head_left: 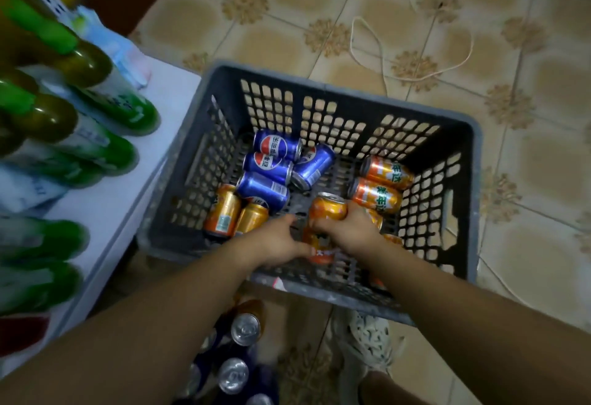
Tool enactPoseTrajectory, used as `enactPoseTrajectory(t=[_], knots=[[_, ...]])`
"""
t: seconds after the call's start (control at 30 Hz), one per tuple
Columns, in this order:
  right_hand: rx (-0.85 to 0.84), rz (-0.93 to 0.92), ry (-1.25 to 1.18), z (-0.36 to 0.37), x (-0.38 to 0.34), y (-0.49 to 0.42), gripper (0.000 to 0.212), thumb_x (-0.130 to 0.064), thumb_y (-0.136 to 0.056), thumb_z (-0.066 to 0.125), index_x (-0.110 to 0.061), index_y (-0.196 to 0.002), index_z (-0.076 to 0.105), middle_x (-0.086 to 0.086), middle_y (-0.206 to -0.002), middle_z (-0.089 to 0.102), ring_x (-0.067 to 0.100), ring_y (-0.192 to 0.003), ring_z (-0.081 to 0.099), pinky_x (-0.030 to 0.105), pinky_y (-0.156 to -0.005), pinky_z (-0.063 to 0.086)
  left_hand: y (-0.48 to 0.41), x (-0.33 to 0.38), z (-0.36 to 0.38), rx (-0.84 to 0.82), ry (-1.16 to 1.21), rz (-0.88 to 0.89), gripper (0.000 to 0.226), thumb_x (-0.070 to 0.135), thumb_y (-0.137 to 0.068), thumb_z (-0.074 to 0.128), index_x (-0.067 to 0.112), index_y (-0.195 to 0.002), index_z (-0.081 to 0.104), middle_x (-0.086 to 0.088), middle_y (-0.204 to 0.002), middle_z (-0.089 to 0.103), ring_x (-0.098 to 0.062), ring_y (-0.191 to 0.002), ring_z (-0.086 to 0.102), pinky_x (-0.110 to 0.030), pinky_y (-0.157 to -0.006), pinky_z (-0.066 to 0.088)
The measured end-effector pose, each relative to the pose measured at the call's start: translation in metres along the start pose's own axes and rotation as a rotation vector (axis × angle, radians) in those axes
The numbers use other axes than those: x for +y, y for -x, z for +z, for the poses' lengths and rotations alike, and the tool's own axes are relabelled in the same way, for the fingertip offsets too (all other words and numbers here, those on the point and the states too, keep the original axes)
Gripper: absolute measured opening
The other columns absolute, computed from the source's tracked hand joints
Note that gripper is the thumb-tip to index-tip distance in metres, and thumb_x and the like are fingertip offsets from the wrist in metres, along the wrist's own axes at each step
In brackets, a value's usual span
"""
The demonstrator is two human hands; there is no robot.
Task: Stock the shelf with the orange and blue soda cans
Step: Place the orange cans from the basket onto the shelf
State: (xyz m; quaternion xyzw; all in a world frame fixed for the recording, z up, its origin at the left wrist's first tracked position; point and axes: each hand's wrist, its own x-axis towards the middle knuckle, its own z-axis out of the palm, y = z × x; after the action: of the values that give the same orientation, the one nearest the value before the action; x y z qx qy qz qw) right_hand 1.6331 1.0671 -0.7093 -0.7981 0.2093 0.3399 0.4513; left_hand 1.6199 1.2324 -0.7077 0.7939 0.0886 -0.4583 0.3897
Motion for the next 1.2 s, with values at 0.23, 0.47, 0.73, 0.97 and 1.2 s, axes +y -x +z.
enactPoseTrajectory(t=[0.23, 0.47, 0.73, 0.97, 1.2], knots=[[0.09, -0.439, -0.133, -0.026, -0.13, 0.134, 0.058, -0.03, -0.067, 0.084, -0.034, -0.11, 0.046, -0.012, -0.098, 0.061, 0.005, -0.088, 0.06, 0.031, -0.079, 0.055, 0.14, 0.049, -0.059, 0.307, 0.263, 0.267, 0.061, 0.019, -0.073, 0.081, 0.029, -0.123, 0.048, 0.01, -0.11, 0.064, -0.014, -0.108, 0.061, -0.026, -0.09, 0.049], [-0.045, -0.893, -0.18, 0.001, -0.247, 0.303, 0.05, -0.019, -0.068, 0.085, -0.042, -0.097, 0.051, -0.011, -0.099, 0.065, 0.006, -0.09, 0.064, 0.029, -0.079, 0.055, 0.337, 0.065, -0.122, 0.644, 0.366, 0.529, 0.071, 0.019, -0.063, 0.084, 0.02, -0.126, 0.051, 0.003, -0.111, 0.068, -0.01, -0.099, 0.067, -0.03, -0.083, 0.056], [-0.216, -1.187, -0.054, 0.087, -0.326, 0.472, 0.049, -0.026, -0.072, 0.079, -0.038, -0.108, 0.048, -0.013, -0.097, 0.061, 0.008, -0.088, 0.062, 0.03, -0.077, 0.054, 0.55, 0.005, -0.146, 1.052, 0.261, 0.502, 0.069, 0.054, -0.045, 0.079, 0.041, -0.107, 0.051, 0.013, -0.103, 0.067, 0.0, -0.094, 0.064, -0.025, -0.084, 0.052], [-0.375, -1.267, 0.106, 0.191, -0.335, 0.557, 0.062, -0.031, -0.073, 0.08, -0.026, -0.124, 0.045, -0.017, -0.093, 0.056, 0.01, -0.089, 0.06, 0.026, -0.076, 0.05, 0.662, -0.094, -0.124, 1.239, 0.123, 0.142, 0.079, 0.055, -0.069, 0.077, 0.032, -0.136, 0.043, 0.007, -0.139, 0.051, -0.014, -0.126, 0.048, -0.033, -0.103, 0.04], [-0.475, -1.309, 0.231, 0.264, -0.337, 0.581, 0.067, -0.033, -0.077, 0.077, -0.026, -0.133, 0.042, -0.008, -0.106, 0.054, 0.015, -0.098, 0.055, 0.031, -0.086, 0.046, 0.719, -0.208, -0.103, 1.201, -0.134, -0.433, 0.07, 0.066, -0.089, 0.042, 0.029, -0.147, 0.032, 0.005, -0.156, 0.028, -0.017, -0.14, 0.029, -0.04, -0.114, 0.025]])
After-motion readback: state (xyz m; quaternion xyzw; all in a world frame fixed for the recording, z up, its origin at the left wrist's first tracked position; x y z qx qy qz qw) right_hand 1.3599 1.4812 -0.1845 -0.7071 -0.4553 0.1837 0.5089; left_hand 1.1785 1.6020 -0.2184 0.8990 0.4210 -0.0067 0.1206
